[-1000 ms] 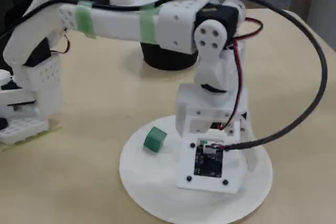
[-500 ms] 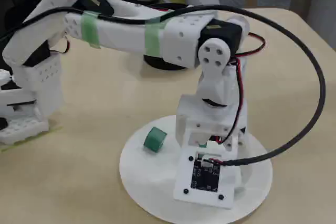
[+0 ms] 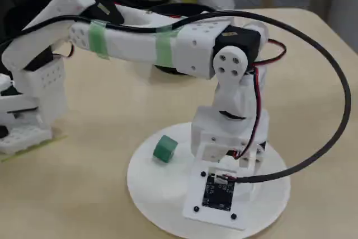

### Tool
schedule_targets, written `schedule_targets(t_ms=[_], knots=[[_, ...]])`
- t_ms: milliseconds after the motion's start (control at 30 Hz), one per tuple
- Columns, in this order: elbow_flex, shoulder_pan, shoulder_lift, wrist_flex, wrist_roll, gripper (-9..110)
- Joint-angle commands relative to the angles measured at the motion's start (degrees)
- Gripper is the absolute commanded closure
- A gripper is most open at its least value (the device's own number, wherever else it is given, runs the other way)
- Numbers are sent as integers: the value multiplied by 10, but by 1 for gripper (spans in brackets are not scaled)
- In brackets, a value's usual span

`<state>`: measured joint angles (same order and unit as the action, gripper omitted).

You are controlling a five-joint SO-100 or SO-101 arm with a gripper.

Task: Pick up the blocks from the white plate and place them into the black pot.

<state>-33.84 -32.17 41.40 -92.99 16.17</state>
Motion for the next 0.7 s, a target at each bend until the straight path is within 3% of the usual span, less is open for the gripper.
schedule_targets(t_ms=[0,233,433,567,667], knots=[[33,3,25,-4,5,104],[63,38,169,-4,-31,104],[26,148,352,-18,-75,104],[-128,278,503,25,-113,104],[-402,381,686,200,-168,104]])
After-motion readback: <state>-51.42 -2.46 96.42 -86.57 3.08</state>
